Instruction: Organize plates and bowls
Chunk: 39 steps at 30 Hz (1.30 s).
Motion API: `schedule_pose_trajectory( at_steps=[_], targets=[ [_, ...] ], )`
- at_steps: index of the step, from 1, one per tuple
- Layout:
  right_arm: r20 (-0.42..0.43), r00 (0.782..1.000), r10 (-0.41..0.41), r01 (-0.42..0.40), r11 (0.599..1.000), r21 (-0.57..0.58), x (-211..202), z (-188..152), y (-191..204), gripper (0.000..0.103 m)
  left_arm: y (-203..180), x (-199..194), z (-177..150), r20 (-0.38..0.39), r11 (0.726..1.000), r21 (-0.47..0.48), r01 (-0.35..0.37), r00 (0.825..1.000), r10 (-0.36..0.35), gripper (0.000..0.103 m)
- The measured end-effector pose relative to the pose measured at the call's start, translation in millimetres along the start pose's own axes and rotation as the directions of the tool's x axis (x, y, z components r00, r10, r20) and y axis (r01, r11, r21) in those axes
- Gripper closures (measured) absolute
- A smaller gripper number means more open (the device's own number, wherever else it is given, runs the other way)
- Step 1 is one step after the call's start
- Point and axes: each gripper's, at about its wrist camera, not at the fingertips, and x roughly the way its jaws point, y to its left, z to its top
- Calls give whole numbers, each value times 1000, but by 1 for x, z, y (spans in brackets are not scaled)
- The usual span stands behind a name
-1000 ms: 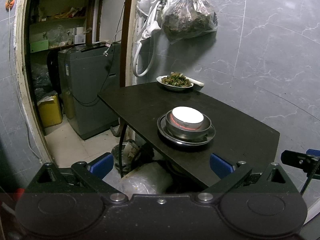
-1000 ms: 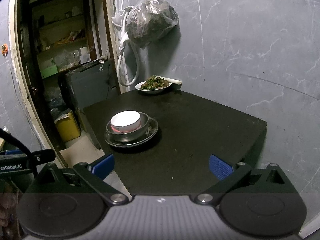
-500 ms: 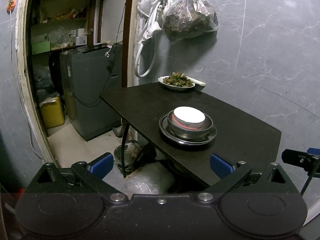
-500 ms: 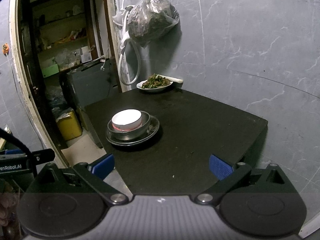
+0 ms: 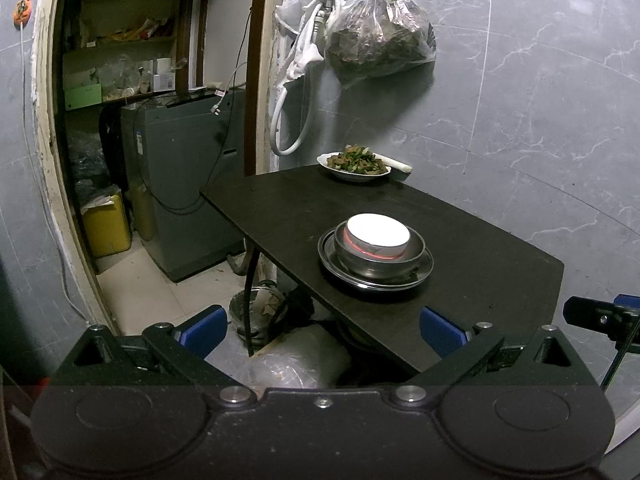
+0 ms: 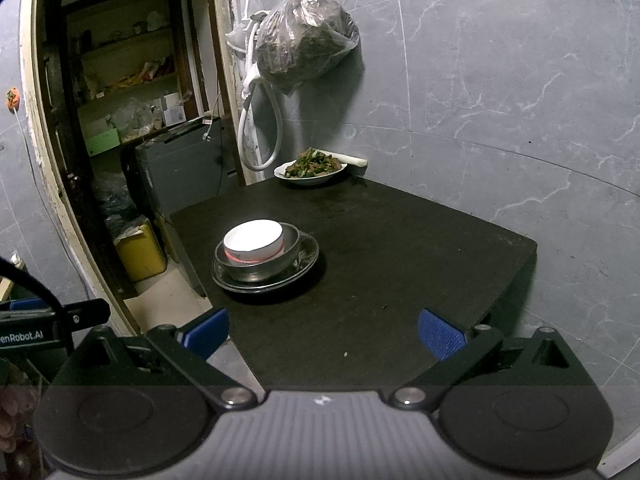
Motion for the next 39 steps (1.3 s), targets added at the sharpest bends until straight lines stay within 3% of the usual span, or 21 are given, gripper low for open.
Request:
schedule_pose_trajectory(
  at_steps=[39],
  targets=[
    [0, 1000, 11, -11, 1000, -1, 0, 1, -2, 0, 3, -1, 0, -1, 1000, 3, 2, 1000, -2, 1]
  ],
)
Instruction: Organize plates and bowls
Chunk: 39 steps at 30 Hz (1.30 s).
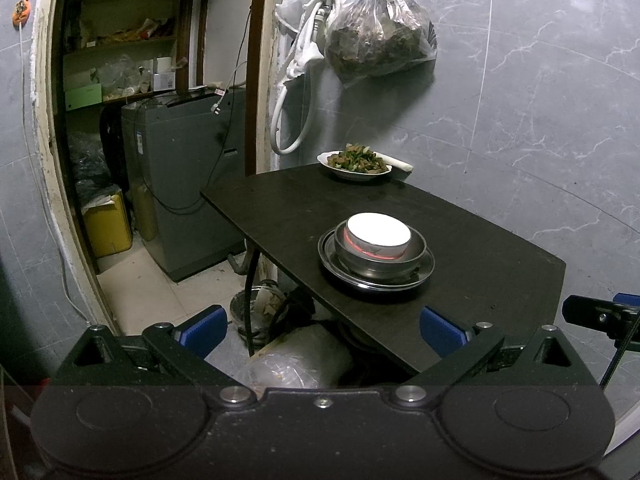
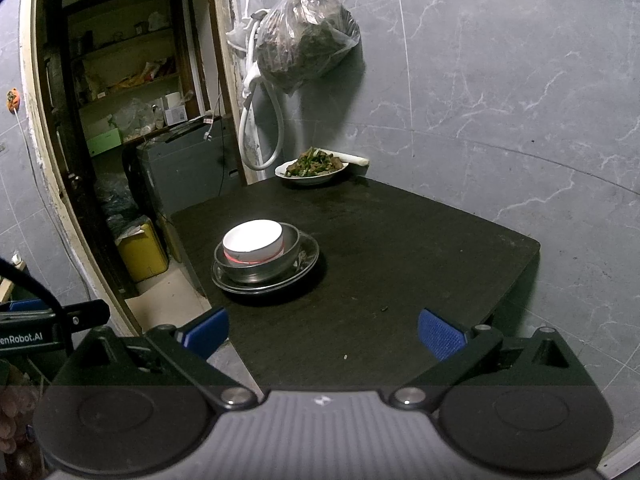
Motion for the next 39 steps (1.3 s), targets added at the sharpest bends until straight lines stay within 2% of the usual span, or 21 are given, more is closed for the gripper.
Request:
schedule_pose_trajectory(
  at_steps=[39],
  targets=[
    [-5, 1000, -5, 5, 1000, 1, 6, 0, 1, 0, 1, 1, 2, 18, 1000, -4, 9, 1000, -8, 1]
  ],
)
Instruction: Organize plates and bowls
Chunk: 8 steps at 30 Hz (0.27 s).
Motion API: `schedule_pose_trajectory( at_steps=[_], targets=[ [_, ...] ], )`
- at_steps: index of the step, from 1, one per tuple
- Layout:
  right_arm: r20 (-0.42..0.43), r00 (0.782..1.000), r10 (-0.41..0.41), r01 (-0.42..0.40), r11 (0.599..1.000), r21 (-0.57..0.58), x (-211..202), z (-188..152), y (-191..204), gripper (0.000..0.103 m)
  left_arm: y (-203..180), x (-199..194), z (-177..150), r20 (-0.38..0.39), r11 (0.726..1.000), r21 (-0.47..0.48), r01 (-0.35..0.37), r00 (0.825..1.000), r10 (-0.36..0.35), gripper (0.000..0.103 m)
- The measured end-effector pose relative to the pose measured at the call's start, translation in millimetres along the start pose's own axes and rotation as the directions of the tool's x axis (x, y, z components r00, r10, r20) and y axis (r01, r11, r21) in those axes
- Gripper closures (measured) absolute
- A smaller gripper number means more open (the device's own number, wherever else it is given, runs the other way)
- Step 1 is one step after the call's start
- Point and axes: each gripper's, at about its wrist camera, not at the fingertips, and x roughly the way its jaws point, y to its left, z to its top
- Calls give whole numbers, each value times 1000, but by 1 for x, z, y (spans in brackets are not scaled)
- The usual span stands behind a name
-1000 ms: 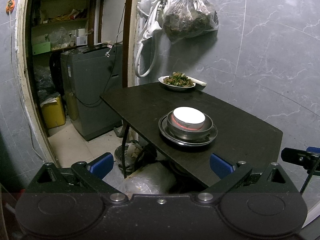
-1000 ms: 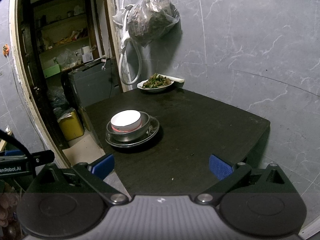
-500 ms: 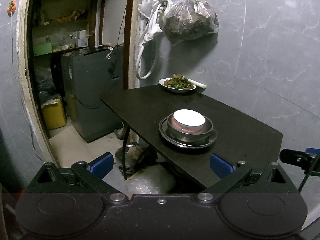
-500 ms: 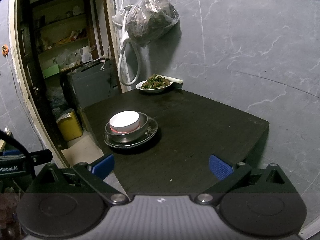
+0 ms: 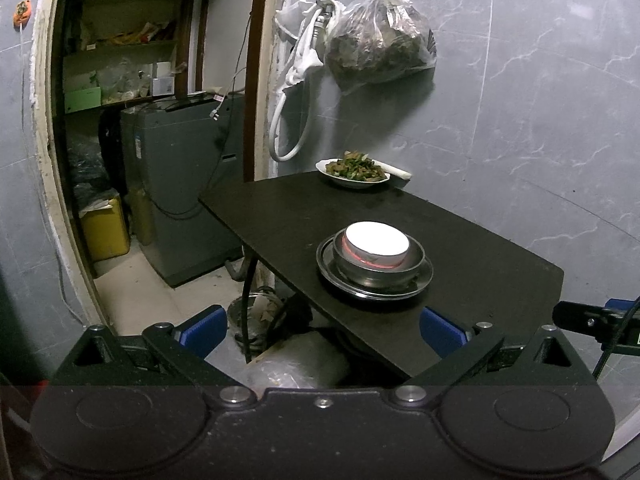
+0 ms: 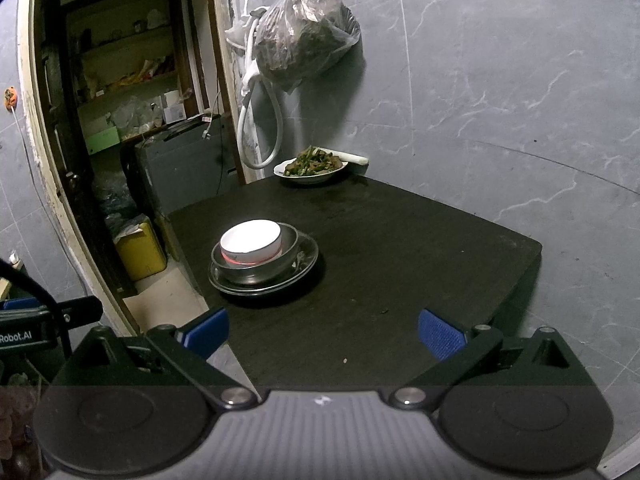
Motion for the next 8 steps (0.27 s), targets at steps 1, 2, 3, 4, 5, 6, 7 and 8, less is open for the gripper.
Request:
schedule_pose_trajectory(
  at_steps=[1, 2, 3, 4, 5, 6, 7, 8],
  targets=[
    [-1, 1000, 0, 0, 1000, 0, 1, 0, 0, 0, 1, 1, 0, -2, 1000, 0, -1, 1000, 1, 1],
    [-2, 1000, -1, 1, 1000, 1, 1, 0, 1, 0, 2, 1, 0, -4, 1000, -1, 0, 1000, 0, 1],
    [-3, 1000, -2, 2, 1000, 1, 2, 0, 1, 0, 2, 3, 0, -5, 1000, 0, 1, 1000, -1, 1],
    [-4, 1000, -2, 2, 1000, 2, 2, 0, 1, 0, 3, 3, 0, -6, 1000, 1, 1, 1000, -1, 1],
    [-5, 1000, -3, 3, 1000, 2, 3, 0, 1, 0, 4, 5, 1, -8, 1000, 2, 2, 1000, -2, 1],
    [-7, 1000, -3, 3, 1000, 2, 4, 0, 1, 0, 4, 6, 1, -10, 1000, 3, 2, 1000, -2, 1],
    [-8, 1000, -4, 4, 1000, 3, 5, 0, 2, 0, 4, 9, 3, -12, 1000, 5, 3, 1000, -3, 1],
    [-9, 1000, -5, 5, 1000, 3, 6, 0, 2, 0, 5, 11, 3, -14, 1000, 6, 3, 1000, -3, 1]
  ],
)
